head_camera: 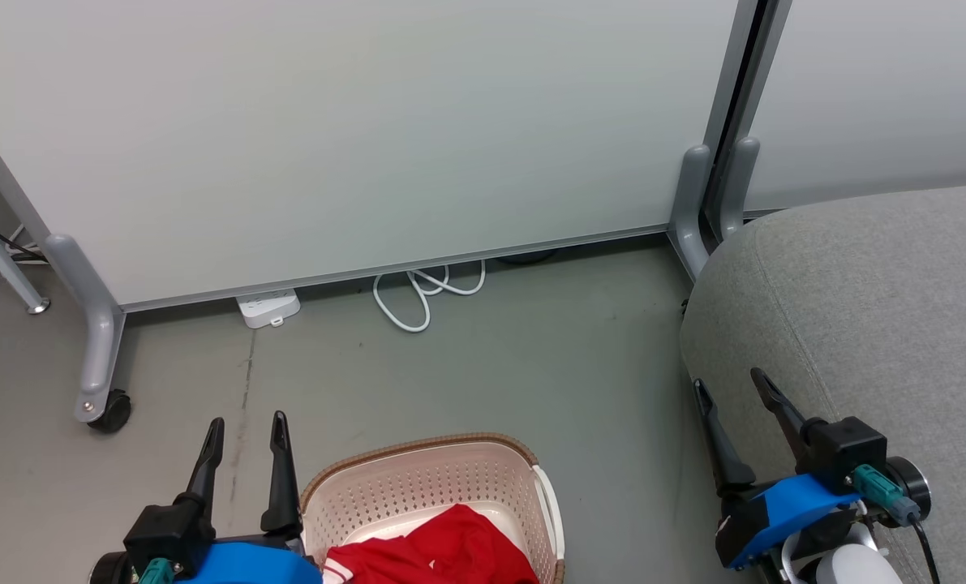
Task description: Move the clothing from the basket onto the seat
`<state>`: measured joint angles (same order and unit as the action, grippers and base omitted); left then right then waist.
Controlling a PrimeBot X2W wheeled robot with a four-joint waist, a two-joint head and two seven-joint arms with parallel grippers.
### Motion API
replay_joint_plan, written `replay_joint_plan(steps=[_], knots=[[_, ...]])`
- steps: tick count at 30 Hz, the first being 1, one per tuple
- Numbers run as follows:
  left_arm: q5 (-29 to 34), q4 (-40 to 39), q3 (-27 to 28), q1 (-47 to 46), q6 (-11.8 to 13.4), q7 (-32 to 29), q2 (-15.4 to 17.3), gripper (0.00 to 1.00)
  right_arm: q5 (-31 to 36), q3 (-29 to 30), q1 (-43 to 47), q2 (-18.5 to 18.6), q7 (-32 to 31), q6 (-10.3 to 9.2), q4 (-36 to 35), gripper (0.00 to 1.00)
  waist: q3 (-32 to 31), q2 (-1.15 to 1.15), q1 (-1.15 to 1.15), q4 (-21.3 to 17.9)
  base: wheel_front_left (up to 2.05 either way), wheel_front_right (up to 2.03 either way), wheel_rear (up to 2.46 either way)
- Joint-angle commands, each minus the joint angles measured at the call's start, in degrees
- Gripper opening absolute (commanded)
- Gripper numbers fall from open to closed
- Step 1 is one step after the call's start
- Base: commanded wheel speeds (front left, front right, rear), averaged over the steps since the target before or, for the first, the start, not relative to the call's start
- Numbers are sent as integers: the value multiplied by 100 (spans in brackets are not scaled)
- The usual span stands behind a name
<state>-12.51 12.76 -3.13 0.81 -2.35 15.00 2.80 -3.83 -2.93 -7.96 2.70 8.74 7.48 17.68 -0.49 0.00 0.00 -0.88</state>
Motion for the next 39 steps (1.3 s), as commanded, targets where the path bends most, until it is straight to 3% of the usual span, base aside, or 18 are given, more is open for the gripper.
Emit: replay_joint_plan(steps=[1, 8, 15, 23, 30, 39], knots=[[6, -3, -27, 41, 8, 27, 16, 100, -34, 0, -12, 34, 50, 3, 6, 100, 11, 0, 0, 3, 0, 0, 0], [-22, 600, -308, -358, -282, -100, 145, 100, -137, -2, -195, 33, 110, 3, -97, 100, 380, 0, 0, -87, 0, 0, 0], [132, 1476, -1026, -1324, -485, -797, 620, 100, -345, -165, -658, 29, 247, 3, -364, 100, 1513, 0, 0, -443, 0, 0, 0], [-179, 2229, -2755, -2656, -512, -1466, 1457, 100, -519, -322, -1389, 26, 449, 3, -688, 100, 3174, 0, 0, -998, 0, 0, 0], [-620, 2843, -4096, -3551, -512, -1731, 1894, 100, -807, -315, -1630, 19, 615, 2, -737, 100, 4135, 0, 0, -1287, 0, 0, 0], [-894, 3351, -4986, -4259, -512, -1858, 2289, 100, -1047, -357, -1810, 19, 650, 2, -1082, 100, 4962, 0, 0, -1514, 0, 0, 0]])
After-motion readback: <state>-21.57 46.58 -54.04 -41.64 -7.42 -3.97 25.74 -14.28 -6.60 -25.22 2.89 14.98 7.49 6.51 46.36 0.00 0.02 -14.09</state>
